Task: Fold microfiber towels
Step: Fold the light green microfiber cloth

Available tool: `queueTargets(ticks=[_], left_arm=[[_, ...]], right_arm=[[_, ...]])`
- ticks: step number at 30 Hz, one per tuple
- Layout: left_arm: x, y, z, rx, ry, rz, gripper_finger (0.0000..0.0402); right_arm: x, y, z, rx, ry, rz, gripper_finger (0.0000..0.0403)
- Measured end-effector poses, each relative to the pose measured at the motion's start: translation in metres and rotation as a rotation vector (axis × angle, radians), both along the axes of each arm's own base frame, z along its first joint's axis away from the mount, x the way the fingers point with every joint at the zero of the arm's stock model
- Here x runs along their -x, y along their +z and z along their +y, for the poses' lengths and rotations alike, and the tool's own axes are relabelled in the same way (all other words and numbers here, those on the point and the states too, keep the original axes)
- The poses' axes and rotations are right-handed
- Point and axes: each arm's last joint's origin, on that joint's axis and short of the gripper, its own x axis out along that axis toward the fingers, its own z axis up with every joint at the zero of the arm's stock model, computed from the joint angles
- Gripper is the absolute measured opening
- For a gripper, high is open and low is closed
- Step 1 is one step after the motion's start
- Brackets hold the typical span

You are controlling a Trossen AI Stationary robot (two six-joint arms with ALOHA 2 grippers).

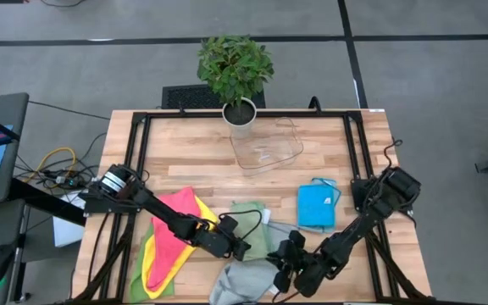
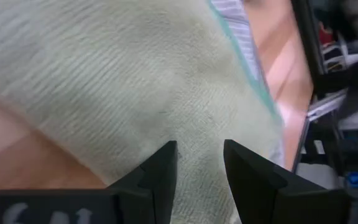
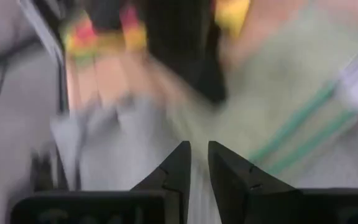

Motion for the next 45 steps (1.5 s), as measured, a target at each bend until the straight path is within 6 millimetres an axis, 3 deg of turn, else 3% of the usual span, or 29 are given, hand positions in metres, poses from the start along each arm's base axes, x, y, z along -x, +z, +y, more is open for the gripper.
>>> queueTargets(ticks=[3, 7, 12, 17, 21, 24, 27, 32, 37, 45], left_arm=[[-0.001, 0.001, 0.000, 0.002, 0.001, -0.011, 0.0125], [0.001, 0.000, -0.002, -0.022, 0.018, -0.009, 0.0125], [0.001, 0.000, -0.002, -0.022, 0.019, -0.011, 0.0125], [0.001, 0.000, -0.003, -0.006, -0.005, -0.002, 0.0125], [-0.004, 0.009, 0.000, 0.026, -0.010, -0.070, 0.0125], [-0.011, 0.024, -0.003, 0.014, -0.049, -0.225, 0.0125], [-0.015, 0.028, -0.011, -0.063, -0.094, -0.238, 0.0125], [-0.018, 0.007, -0.035, -0.220, -0.171, -0.141, 0.0125], [-0.013, -0.017, -0.046, -0.233, -0.177, -0.045, 0.0125], [-0.008, -0.027, -0.051, -0.269, -0.217, -0.001, 0.0125]], right_arm=[[-0.001, 0.014, -0.006, 0.099, -0.084, -0.102, 0.0081], [-0.017, 0.002, -0.018, 0.151, -0.124, -0.104, 0.0081], [-0.031, -0.033, -0.009, 0.101, -0.106, -0.128, 0.0081], [-0.018, -0.076, 0.003, 0.035, -0.181, -0.104, 0.0070], [-0.014, -0.092, 0.007, 0.047, -0.217, -0.114, 0.0058], [-0.012, -0.094, 0.008, 0.052, -0.217, -0.117, 0.0053], [-0.012, -0.092, 0.008, 0.055, -0.201, -0.108, 0.0048], [-0.014, -0.091, 0.006, 0.046, -0.196, -0.095, 0.0037], [-0.011, -0.091, 0.009, 0.039, -0.187, -0.093, 0.0029], [-0.010, -0.087, 0.011, 0.012, -0.189, -0.101, 0.0029]])
